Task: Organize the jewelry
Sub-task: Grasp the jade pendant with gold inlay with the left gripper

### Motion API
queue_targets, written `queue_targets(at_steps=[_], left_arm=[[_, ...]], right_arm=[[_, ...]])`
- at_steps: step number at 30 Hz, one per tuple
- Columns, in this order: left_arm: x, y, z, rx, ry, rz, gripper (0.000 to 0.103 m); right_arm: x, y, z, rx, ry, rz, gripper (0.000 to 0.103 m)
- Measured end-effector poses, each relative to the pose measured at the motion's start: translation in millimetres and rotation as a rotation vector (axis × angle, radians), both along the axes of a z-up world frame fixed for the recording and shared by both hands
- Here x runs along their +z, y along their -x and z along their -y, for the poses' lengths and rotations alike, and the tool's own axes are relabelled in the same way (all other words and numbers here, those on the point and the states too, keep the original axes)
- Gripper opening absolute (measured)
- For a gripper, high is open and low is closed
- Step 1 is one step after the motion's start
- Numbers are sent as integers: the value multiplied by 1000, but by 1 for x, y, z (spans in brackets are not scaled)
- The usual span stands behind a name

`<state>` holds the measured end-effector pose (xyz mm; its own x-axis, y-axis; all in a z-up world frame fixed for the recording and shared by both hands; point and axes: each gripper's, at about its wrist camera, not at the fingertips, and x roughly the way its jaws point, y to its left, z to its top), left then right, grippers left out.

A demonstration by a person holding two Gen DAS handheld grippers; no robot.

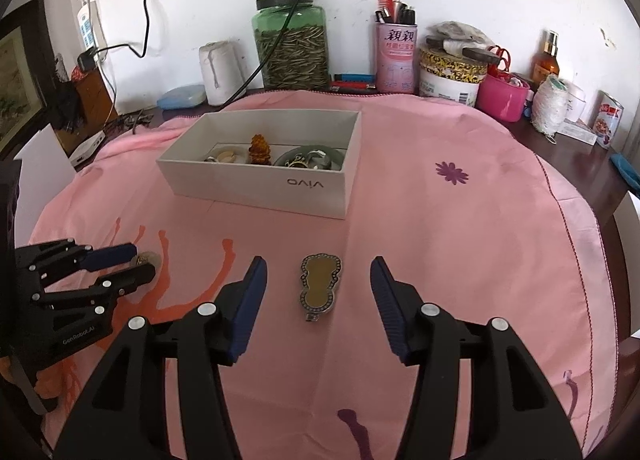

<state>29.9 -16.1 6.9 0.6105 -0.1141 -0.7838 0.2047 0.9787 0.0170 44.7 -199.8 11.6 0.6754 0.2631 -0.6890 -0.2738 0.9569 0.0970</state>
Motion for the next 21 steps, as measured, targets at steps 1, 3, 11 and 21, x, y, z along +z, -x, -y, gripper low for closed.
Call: queue_targets(at_steps=[1,3,11,21], left_arm=[[0,1,1,-4,-1,0,34],[0,3,2,-18,-8,0,35],[-1,10,1,-27,-8,4,47],[0,12,12,-49,-78,40,26]], right_arm=[[0,1,-1,1,3,2,51],[1,1,0,0,1,3,51],[0,1,1,5,-8,-5,51],[0,2,1,2,-9,-2,51]])
